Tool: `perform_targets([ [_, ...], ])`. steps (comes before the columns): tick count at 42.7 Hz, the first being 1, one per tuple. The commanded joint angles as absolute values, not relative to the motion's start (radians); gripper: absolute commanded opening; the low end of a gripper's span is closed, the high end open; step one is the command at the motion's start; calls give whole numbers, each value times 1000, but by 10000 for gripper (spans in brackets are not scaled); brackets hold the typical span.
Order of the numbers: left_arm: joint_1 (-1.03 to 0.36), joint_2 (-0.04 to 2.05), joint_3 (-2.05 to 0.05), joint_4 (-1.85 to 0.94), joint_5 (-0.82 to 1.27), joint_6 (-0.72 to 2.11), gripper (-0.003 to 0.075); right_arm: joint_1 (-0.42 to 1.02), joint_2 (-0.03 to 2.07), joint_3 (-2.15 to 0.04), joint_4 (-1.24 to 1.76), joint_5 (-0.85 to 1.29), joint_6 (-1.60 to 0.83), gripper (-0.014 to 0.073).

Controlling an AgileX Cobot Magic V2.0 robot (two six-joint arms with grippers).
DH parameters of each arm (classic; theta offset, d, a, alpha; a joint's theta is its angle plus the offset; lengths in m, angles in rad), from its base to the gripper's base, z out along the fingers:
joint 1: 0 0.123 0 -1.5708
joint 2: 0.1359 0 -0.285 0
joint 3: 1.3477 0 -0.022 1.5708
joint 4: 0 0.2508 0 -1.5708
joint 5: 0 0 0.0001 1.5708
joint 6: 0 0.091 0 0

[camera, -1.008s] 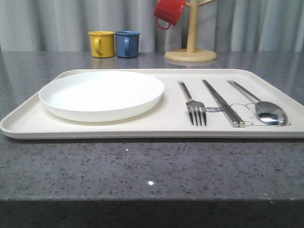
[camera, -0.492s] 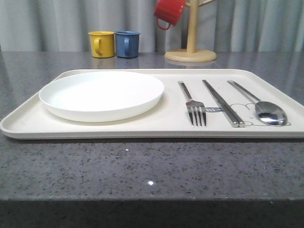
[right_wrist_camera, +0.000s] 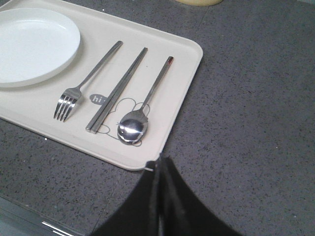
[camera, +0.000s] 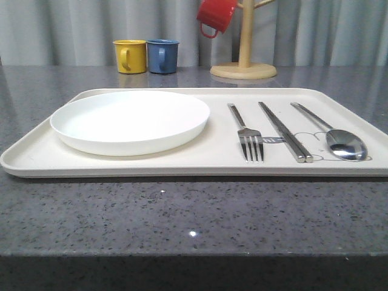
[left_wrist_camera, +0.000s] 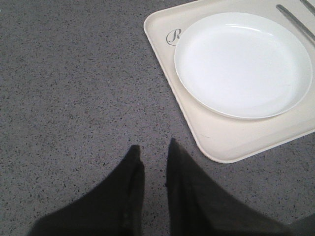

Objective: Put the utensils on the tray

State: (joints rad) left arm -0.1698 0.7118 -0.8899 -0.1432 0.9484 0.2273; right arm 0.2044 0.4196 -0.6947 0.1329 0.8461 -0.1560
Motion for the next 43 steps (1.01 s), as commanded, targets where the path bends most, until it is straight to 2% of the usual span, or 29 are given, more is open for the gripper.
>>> perform_targets([
  [1, -178, 713, -915, -156, 883, 217, -18, 203, 425, -716, 126, 768, -164, -67],
  [19, -178, 713, -915, -156, 883, 217, -20, 203, 425, -716, 126, 774, -164, -67],
  [24, -172, 660, -869, -152, 826, 217, -20, 203, 425, -716, 126, 774, -164, -67],
  [33, -41, 404, -659, -149, 583, 217, -20, 203, 425, -716, 126, 775, -164, -67],
  [43, -28, 206, -398, -115, 447, 217, -20, 203, 425, -716, 126, 775, -164, -67],
])
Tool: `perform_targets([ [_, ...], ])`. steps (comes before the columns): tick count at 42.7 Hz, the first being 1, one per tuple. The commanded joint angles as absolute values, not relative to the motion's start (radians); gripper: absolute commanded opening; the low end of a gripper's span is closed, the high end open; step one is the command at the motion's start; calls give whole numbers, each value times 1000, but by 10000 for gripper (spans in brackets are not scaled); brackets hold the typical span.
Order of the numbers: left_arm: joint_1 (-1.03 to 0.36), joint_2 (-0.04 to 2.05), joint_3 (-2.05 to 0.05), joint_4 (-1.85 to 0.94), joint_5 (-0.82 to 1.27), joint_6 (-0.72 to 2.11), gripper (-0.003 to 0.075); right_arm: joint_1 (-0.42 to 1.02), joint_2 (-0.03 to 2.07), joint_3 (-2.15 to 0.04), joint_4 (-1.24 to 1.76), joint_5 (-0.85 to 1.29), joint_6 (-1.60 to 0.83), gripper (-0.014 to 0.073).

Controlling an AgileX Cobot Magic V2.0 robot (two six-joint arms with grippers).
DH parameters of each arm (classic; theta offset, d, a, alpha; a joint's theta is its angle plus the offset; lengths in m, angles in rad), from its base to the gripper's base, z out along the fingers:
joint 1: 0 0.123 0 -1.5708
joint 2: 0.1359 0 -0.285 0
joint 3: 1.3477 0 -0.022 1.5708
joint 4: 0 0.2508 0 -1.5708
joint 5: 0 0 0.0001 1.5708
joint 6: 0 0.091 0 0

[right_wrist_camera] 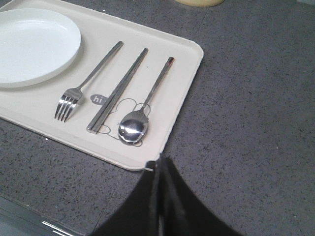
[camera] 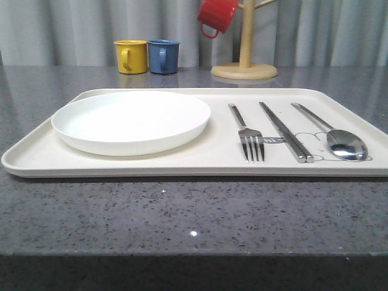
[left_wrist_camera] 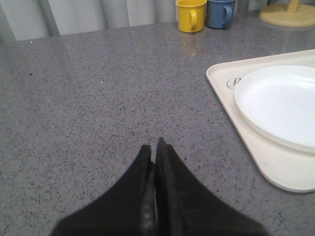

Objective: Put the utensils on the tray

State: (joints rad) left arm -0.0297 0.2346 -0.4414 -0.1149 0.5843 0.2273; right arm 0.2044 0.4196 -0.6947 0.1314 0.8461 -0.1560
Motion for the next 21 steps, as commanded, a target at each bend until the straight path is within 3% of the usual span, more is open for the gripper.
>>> perform_targets([
  [1, -28, 200, -376, -115, 427, 217, -20, 203, 425, -716, 126, 775, -164, -67],
  [21, -61, -25, -75, -51, 161, 119, -20, 203, 425, -716, 126, 775, -164, -67],
])
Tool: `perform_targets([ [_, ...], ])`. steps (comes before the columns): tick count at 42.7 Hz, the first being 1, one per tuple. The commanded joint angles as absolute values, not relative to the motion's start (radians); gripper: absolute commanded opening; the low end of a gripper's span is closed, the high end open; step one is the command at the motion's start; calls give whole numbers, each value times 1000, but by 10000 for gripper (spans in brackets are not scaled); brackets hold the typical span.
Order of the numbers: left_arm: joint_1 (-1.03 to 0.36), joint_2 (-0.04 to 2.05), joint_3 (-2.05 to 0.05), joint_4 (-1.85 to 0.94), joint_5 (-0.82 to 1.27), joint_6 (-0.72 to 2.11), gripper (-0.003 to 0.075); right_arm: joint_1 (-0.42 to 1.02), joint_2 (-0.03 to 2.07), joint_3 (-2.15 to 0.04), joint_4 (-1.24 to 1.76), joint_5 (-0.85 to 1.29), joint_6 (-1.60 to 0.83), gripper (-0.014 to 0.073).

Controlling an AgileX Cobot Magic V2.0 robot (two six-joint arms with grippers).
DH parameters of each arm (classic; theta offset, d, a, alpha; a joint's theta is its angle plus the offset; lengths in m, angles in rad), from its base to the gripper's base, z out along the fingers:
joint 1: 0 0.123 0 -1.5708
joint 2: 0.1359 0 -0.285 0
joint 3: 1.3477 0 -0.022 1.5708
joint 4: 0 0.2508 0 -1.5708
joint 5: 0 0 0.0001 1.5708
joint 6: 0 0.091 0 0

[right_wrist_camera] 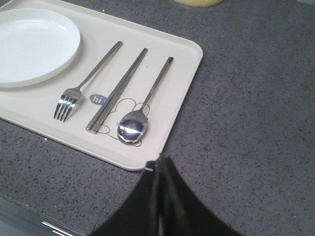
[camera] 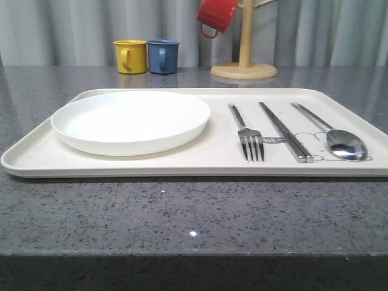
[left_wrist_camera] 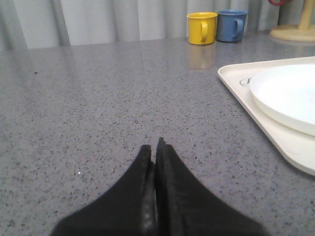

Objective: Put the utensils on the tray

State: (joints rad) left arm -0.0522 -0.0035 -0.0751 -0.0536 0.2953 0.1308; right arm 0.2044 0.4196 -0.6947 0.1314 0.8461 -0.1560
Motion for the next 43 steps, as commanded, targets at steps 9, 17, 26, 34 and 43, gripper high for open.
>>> perform_targets([
  [9, -61, -25, 12, -51, -6, 117, -20, 203, 425, -716, 126, 775, -164, -67],
  [17, -61, -25, 22, 18, -11, 40, -20, 203, 425, -716, 126, 775, -164, -67],
  [26, -61, -25, 22, -19, -11, 40, -20, 203, 425, -716, 126, 775, -164, -67],
  [34, -61, -25, 22, -21, -9, 40, -20, 203, 425, -716, 126, 775, -164, -67],
  [43, -61, -25, 22, -21, -9, 40, -20, 203, 425, -716, 126, 775, -164, -67],
])
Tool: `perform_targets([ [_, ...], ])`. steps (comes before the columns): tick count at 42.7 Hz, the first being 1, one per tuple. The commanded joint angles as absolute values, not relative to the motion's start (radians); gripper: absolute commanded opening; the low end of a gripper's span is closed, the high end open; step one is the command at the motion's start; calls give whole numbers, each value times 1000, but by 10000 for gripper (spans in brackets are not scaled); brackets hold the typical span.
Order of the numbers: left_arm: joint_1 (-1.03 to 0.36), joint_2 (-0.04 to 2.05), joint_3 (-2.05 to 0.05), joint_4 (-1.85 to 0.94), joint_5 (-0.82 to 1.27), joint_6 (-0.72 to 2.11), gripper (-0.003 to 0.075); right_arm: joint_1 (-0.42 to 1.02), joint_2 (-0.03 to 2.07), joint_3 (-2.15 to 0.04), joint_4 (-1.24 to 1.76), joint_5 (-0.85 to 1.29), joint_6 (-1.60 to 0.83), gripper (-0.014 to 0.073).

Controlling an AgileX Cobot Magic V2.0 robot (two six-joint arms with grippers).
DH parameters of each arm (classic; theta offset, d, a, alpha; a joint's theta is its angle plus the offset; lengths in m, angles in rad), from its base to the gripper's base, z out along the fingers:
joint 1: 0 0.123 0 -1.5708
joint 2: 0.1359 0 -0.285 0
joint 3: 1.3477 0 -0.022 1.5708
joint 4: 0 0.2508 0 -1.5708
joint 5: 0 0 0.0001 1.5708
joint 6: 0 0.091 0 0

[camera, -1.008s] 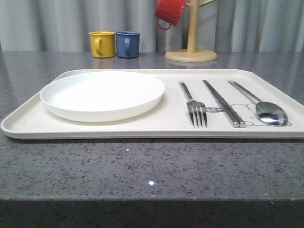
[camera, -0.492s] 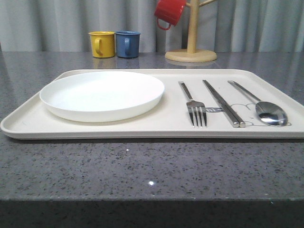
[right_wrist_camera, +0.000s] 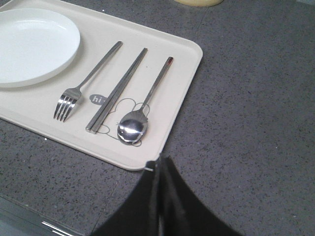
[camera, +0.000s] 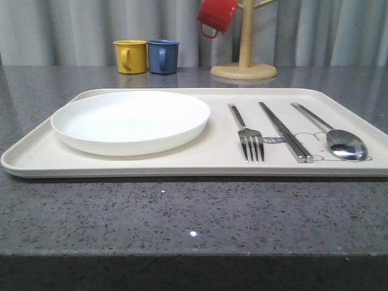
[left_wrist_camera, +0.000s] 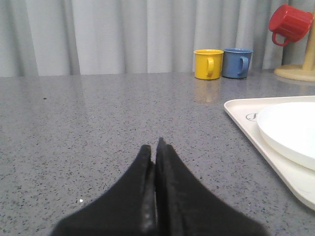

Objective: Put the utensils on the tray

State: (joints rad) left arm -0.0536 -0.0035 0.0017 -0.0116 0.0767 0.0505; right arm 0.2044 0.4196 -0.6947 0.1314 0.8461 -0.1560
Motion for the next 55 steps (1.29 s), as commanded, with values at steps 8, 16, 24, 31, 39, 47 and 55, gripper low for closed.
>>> perform_targets([
  [8, -61, -25, 22, -21, -9, 40, -20, 203, 425, -716, 126, 775, -164, -67],
  [16, -61, -25, 22, -21, -9, 40, -20, 203, 425, -716, 126, 775, -164, -67],
  [24, -61, -23, 22, -21, -7, 40, -20, 154, 330, -605, 111, 623, -164, -67],
  [31, -61, -23, 22, -21, -7, 40, -20, 83, 196, -364, 111, 330, -164, -67],
  [39, -61, -23, 22, -21, -7, 40, -20, 79, 119, -178, 111, 174, -164, -67],
  [47, -61, -23, 22, -21, -7, 40, -20, 79, 71, -110, 111, 107, -162, -67],
  [55, -61, -23, 22, -21, -7, 40, -20, 51, -19, -6, 20, -12, 63, -67],
])
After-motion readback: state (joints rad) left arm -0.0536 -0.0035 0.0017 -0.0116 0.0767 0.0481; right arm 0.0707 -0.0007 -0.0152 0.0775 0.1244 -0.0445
